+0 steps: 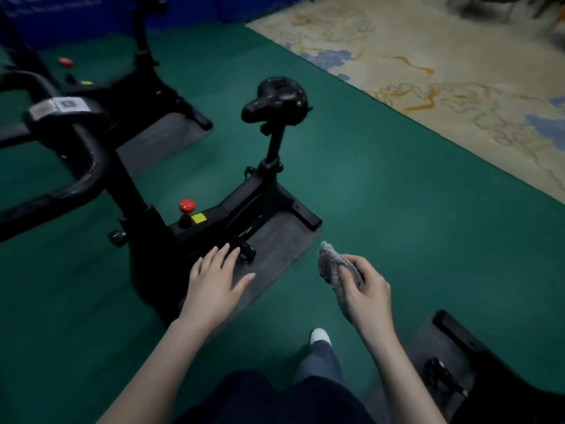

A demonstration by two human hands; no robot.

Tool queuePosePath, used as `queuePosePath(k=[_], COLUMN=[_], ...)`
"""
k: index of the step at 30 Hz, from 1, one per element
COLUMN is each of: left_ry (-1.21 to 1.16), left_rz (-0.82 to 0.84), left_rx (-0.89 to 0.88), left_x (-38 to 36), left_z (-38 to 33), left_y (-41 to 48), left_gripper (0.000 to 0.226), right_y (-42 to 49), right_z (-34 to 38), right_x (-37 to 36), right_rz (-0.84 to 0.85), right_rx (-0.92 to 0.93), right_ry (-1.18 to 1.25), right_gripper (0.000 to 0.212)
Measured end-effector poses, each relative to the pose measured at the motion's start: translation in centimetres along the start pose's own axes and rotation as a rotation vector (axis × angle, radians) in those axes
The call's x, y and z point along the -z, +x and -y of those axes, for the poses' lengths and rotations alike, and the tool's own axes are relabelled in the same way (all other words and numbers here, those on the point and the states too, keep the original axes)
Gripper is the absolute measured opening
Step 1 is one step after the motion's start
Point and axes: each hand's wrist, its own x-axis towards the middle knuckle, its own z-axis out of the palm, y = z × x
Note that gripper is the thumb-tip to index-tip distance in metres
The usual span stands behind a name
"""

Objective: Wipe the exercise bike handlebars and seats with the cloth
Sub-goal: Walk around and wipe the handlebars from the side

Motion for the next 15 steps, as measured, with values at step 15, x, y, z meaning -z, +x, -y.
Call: queuePosePath(k=[15], left_ry=[-0.049], left_rz=[-0.157], left_rx=[0.442], left_x=[0.8], left_z=[-7.2], left_y=[1.7], left_gripper=[0.068], right_y=[15.2], right_z=[-0.4], right_x=[2.9], right_rz=[0.385], right_rx=[0.231], right_ry=[0.113], right_gripper=[0.036])
